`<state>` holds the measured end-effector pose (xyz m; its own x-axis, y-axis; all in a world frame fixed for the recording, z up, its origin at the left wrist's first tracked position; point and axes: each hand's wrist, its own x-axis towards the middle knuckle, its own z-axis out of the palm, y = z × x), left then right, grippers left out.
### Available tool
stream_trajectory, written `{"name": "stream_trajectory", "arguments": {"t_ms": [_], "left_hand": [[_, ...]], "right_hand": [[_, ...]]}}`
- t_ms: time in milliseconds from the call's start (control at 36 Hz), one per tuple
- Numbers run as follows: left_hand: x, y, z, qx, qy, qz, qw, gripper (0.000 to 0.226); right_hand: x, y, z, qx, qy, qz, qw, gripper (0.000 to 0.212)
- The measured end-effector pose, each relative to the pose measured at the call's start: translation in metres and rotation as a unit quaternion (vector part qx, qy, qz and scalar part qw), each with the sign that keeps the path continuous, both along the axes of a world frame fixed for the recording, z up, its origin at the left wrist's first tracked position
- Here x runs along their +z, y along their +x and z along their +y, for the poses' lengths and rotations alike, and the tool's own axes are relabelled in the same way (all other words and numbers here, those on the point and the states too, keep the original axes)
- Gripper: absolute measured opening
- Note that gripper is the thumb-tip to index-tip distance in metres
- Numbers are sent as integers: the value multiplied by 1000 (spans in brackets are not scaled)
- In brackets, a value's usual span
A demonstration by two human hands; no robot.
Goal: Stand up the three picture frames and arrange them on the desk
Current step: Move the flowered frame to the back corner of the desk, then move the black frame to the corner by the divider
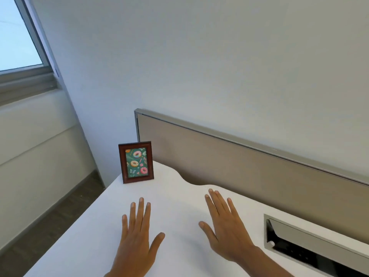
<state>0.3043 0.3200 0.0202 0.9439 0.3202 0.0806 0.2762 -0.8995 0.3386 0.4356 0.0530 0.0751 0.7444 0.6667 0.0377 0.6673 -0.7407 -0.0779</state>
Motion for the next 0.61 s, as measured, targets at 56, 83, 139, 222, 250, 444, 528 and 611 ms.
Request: {"name": "stream_trajectory", "arguments": {"t_ms": [56, 83, 139, 222, 250, 444, 528, 611], "left_hand": [[18, -12, -24, -13, -12, -8, 1000, 94], [27, -19, -35, -20, -16, -14, 1000, 93], [45, -33, -57, -36, -19, -23, 999, 91], [65, -52, -87, -66, -22, -36, 997, 87], [72, -57, -96, -76, -20, -41, 996, 86], [109, -86, -157, -125, -6, -51, 991, 88], [118, -96, -183, -141, -2, -57, 988, 88], [122, -107, -208, -159, -2, -61, 985, 88]], "right_hand": [[15, -12, -21, -18, 7, -2, 1000, 80], [22, -19, -32, -26, 11, -2, 1000, 80], [34, -33, -54, -44, 20, -8, 999, 81], [51, -56, -86, -63, 32, -21, 997, 80], [57, -64, -96, -68, 38, -26, 997, 79], [79, -121, -161, -110, 60, -23, 992, 81], [78, -148, -187, -131, 80, -15, 988, 80], [70, -172, -209, -155, 86, -8, 984, 80]]}}
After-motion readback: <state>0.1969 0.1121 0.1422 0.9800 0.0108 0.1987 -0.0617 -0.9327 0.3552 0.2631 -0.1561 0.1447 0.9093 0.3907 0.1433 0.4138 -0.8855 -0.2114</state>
